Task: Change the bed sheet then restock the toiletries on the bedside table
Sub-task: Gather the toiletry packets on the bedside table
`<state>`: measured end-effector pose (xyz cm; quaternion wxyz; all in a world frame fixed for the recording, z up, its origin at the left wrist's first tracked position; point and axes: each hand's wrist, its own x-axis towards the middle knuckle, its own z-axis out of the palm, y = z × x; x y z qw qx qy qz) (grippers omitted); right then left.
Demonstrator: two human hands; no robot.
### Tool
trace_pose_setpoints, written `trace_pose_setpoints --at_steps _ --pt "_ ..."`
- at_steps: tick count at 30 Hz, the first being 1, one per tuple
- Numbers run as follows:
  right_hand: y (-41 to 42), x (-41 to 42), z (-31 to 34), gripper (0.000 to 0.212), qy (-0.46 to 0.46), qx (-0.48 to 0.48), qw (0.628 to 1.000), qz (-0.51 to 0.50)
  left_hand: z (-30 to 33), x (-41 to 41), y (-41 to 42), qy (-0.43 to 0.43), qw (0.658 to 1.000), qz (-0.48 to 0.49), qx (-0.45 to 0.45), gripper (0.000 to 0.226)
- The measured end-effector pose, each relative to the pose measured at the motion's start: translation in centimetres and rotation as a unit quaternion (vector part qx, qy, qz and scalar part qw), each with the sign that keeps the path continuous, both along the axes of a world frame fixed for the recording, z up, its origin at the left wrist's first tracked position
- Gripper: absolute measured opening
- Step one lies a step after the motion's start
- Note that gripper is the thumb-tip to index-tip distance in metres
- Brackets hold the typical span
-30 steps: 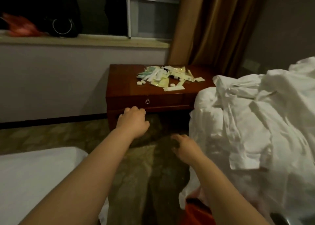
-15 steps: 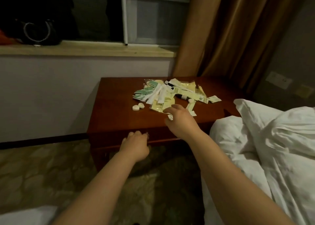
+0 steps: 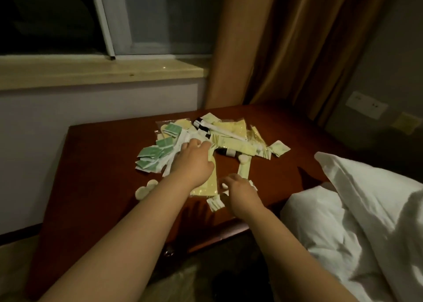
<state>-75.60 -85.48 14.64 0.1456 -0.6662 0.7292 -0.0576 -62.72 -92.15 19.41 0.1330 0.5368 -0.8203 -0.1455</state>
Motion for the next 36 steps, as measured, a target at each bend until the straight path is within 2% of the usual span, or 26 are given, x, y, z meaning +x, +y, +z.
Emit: trace_pose_setpoints --at_steps 3,6,12,17,22,25,30,33,36 --pt "-6.6 -2.4 0.3 0.048 -0.007 -0.039 0.999 -0.002 -2.7 -2.2 -4.2 -0.043 0.998 0.002 0.045 0.050" --pt "-12.7 -5.1 -0.2 0.043 -0.020 -0.060 0.998 0.010 -4.8 -4.7 -8.2 -0.057 0.994 0.018 0.090 0.043" --pt "-20.7 -9.7 -5.6 0.050 0.025 0.026 0.999 0.041 -7.2 -8.7 -14.8 -0.056 0.989 0.032 0.130 0.039" --pt "-24.6 -10.4 -9.4 0.048 0.043 0.035 0.997 0.053 -9.6 -9.3 -19.1 -0.091 0.978 0.060 0.177 0.044" --pt "-26.8 -10.5 -11.0 0.041 0.103 0.006 0.992 0.075 -10.4 -9.8 -24.2 -0.076 0.980 0.081 0.166 0.046" --pt "-27.6 -10.7 -12.5 0.041 0.089 -0.064 0.990 0.085 -11.1 -10.3 -27.1 -0.068 0.981 0.093 0.156 0.042" --pt "-28.7 -11.8 -12.7 0.057 0.031 -0.091 0.991 0.095 -12.1 -10.4 -31.5 -0.070 0.982 0.120 0.125 0.040" --pt "-29.1 -12.1 -13.2 0.051 0.022 -0.130 0.985 0.114 -13.0 -9.9 -34.2 -0.090 0.981 0.143 0.095 0.047" --pt "-29.4 -11.6 -13.7 0.058 0.047 -0.161 0.979 0.114 -14.0 -9.6 -36.3 -0.112 0.981 0.122 0.103 0.064"
